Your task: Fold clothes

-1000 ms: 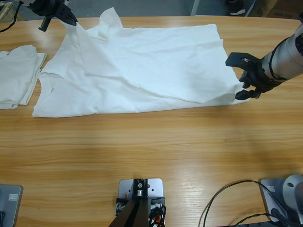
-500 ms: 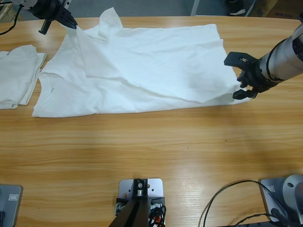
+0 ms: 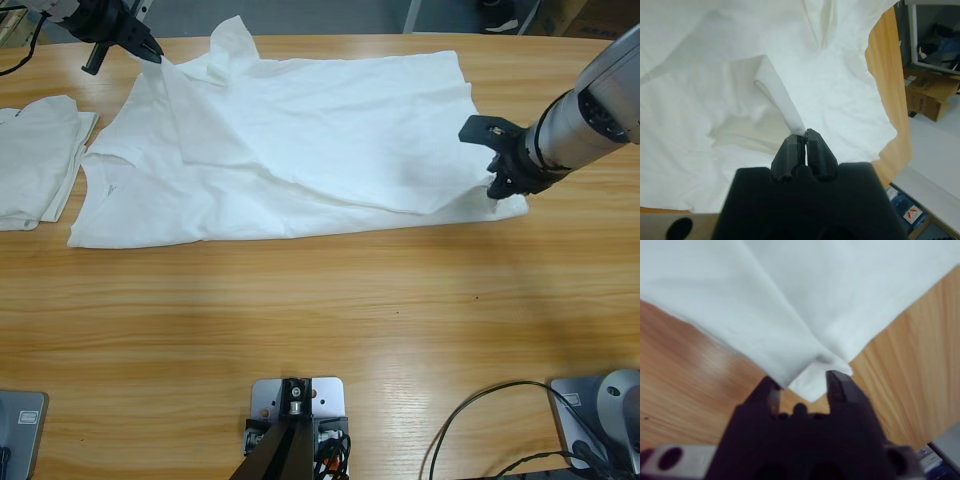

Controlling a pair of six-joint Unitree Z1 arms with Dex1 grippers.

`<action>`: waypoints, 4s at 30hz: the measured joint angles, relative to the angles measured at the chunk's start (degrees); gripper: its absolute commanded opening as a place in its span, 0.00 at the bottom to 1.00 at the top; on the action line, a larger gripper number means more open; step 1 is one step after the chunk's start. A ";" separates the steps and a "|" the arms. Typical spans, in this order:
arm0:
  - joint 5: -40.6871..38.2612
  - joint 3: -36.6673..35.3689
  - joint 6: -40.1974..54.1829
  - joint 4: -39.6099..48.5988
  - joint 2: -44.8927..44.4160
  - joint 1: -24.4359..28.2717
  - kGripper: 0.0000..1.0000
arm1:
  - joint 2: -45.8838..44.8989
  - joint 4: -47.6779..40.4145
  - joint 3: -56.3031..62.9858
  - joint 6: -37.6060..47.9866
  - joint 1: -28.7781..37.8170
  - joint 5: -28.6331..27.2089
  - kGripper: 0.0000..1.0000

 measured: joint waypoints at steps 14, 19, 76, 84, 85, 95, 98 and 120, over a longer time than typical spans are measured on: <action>0.00 1.83 0.19 0.01 -0.96 0.01 0.00 | 2.37 0.80 -8.37 -0.31 -7.09 0.93 0.00; 0.00 3.59 0.25 0.01 -3.17 0.27 0.00 | 5.97 0.71 -11.65 0.32 -8.41 1.12 0.00; 3.72 25.49 -6.78 0.74 -17.89 -12.86 0.00 | -0.50 -1.97 -4.12 9.60 -7.03 5.26 1.00; 4.51 29.67 -7.17 -0.11 -18.07 -12.88 0.73 | -2.93 -1.99 -4.12 14.23 -5.58 10.85 1.00; 4.65 30.08 -7.17 -0.79 -17.95 -12.88 0.87 | -3.08 -2.12 -4.12 15.03 -5.52 12.32 1.00; 7.55 28.96 8.05 -12.18 -17.20 -13.16 0.94 | -5.02 -7.64 -4.10 29.91 -4.05 25.72 1.00; 7.55 27.57 15.28 -13.48 -17.20 -15.85 0.95 | -5.02 -8.47 -3.53 30.89 -3.97 26.01 1.00; 27.92 -3.52 58.90 15.70 8.49 -33.01 0.68 | -4.91 -13.98 5.17 31.88 -3.92 26.03 1.00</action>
